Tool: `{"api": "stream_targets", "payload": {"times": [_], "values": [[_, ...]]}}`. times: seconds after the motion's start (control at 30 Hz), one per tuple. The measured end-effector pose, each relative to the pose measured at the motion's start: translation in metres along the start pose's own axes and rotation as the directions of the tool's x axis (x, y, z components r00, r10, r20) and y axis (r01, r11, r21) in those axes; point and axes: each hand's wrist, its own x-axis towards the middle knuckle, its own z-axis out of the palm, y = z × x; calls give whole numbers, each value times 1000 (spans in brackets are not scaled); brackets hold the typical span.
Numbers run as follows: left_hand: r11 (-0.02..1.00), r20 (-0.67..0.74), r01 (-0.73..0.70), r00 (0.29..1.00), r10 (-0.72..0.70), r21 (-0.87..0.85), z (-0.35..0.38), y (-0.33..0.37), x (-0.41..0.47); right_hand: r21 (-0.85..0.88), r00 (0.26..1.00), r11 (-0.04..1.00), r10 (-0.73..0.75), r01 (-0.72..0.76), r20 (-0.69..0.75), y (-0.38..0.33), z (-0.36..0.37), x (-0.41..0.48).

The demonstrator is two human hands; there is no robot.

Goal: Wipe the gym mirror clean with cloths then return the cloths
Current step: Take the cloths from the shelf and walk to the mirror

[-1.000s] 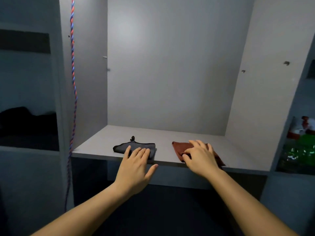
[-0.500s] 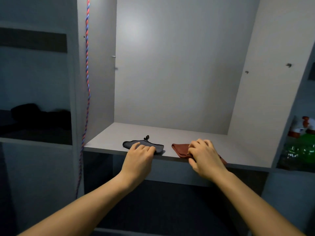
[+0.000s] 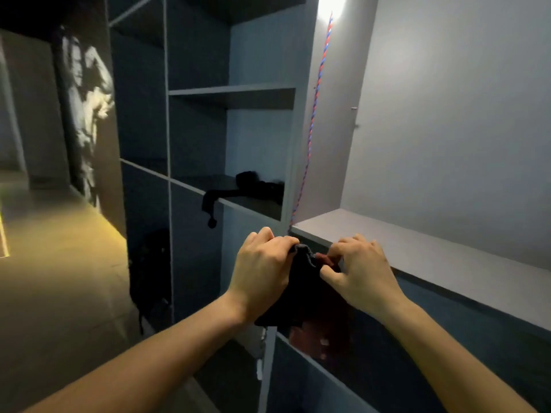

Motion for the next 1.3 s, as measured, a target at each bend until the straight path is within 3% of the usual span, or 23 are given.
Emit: {"api": "stream_targets", "payload": {"times": [0.23,0.57,0.77,1.0,1.13,1.3], "values": [[935,158,267,939,-307,233,-160,-52,-94,412,958,887,-269,206,100,-161,56,2],[621,-37,519,784,-620,587,-408,-102,-232,674,756,607,-646,422,109,-455,111,-35],[454,-148,576,714,-684,680,-563,-142,-314,776,638,450,-766,443,80,-643,120,-84],[285,-265,574,689,-675,768,-728,-187,-387,851,514,281,-858,444,14,-837,129,-122],[202,-338,585,678,-653,785,-796,-213,-420,877,433,229,-901,423,27,-935,145,-136],[108,-407,651,586,-701,751,-861,-266,-468,911,338,166,-941,377,32,-1047,181,-144]]}}
